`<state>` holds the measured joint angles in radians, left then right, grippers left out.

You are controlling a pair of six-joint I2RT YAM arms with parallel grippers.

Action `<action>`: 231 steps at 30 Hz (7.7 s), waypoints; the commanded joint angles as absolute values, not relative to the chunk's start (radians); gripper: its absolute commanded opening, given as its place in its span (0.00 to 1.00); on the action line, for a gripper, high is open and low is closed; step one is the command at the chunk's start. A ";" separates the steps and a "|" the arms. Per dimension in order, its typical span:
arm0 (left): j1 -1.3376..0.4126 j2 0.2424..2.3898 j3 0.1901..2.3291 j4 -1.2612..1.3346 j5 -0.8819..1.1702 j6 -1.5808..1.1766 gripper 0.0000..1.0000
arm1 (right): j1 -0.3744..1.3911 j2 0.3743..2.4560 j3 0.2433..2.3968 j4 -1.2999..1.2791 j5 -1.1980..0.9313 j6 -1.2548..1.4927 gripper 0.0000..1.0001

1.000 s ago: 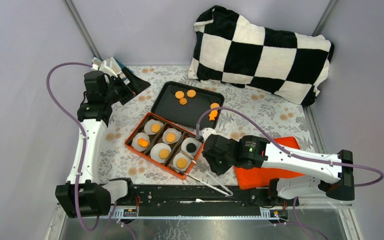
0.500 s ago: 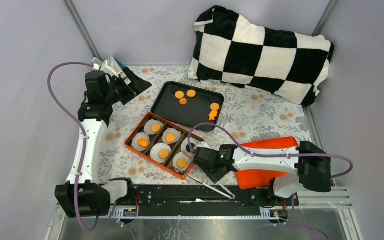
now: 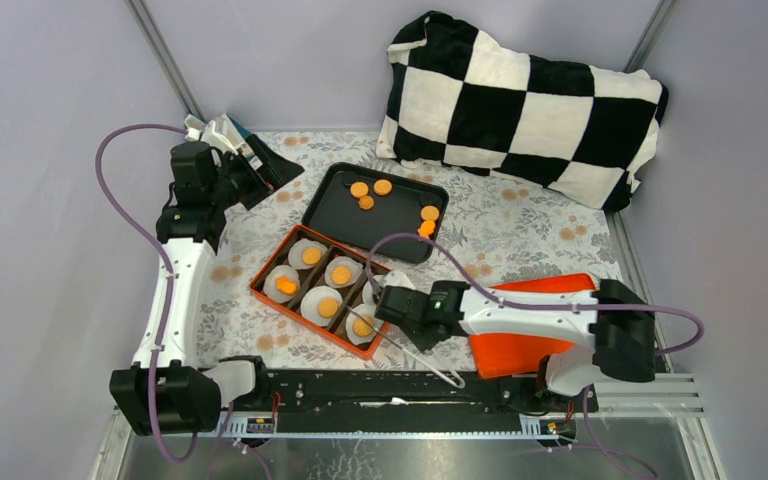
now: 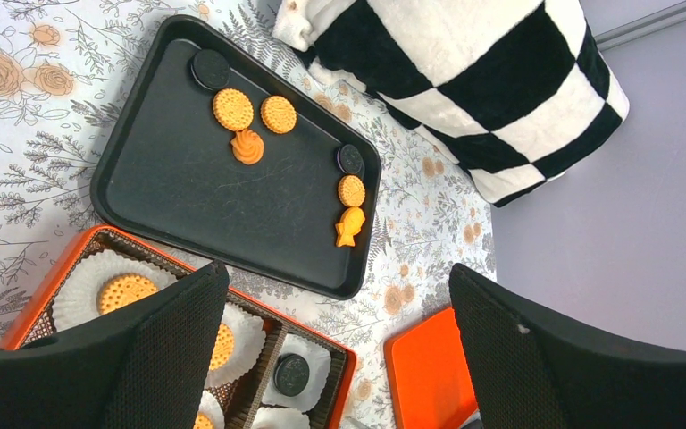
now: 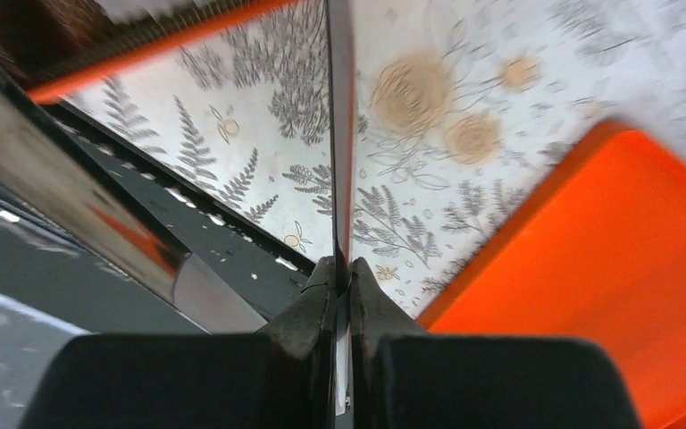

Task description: Pack the cookies

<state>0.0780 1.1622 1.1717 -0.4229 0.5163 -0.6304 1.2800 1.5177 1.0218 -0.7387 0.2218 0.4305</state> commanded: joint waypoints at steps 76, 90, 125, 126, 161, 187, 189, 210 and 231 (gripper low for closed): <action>-0.279 1.185 1.125 -0.402 0.342 -0.596 0.97 | 0.799 1.205 0.667 -0.752 0.024 0.713 0.57; -0.292 1.195 1.088 -0.370 0.355 -0.606 0.97 | 0.863 1.424 0.663 -0.655 0.027 0.726 0.27; -0.620 1.696 1.088 0.072 0.747 -0.607 0.98 | 0.908 1.281 1.129 -0.682 -0.256 0.349 0.00; -0.630 1.706 1.086 0.085 0.761 -0.612 0.97 | 0.908 1.280 1.137 -0.683 -0.256 0.347 0.00; -0.662 1.898 1.628 -0.481 0.624 -0.599 0.03 | 1.275 1.623 1.414 -1.169 0.852 0.539 0.60; -0.648 1.760 1.503 -0.497 0.696 -0.607 0.04 | 1.278 1.775 1.457 -1.309 1.154 0.915 0.63; -0.645 1.766 1.503 -0.495 0.699 -0.608 0.04 | 1.279 1.754 1.469 -1.296 1.134 0.891 0.63; -0.628 1.730 1.516 -0.501 0.726 -0.622 0.06 | 1.223 1.902 1.469 -1.310 1.164 0.945 0.51; -0.451 1.723 2.043 -0.619 0.548 -0.555 0.56 | 1.198 1.779 1.514 -1.307 1.131 0.852 0.00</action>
